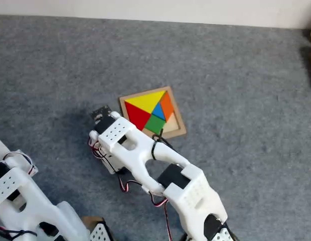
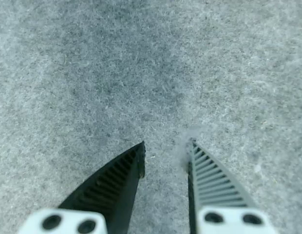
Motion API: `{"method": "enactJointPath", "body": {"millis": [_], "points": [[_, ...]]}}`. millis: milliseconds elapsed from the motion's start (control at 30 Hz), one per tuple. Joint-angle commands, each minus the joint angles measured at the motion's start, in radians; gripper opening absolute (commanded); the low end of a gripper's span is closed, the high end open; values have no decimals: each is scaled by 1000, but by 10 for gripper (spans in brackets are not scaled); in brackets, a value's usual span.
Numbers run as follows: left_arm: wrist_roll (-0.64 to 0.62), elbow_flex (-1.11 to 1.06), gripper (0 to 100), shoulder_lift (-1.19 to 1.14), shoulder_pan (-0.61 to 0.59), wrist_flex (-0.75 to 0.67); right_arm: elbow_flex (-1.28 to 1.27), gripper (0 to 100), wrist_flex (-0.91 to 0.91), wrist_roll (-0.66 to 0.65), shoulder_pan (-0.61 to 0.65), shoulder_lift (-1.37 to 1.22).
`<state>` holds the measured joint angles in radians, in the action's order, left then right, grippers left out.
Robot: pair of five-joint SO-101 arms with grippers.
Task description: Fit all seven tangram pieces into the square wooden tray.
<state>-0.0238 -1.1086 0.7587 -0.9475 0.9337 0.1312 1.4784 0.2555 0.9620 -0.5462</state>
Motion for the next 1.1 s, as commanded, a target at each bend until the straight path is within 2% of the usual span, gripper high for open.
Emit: {"method": "enactJointPath", "body": {"millis": [0,233,567,800,1067], "points": [[-8,35,147,22,10,-8,68,149,71,-64,-22,19],[-8,35,147,22,12,-8,90,148,114,-129,-35,142],[-8,35,147,22,15,-11,97,148,113,-430,-234,219],[-8,35,147,22,15,-11,99,148,65,-744,-364,225],[-11,35,147,22,16,-14,91,148,-18,-1180,-473,225]]}}
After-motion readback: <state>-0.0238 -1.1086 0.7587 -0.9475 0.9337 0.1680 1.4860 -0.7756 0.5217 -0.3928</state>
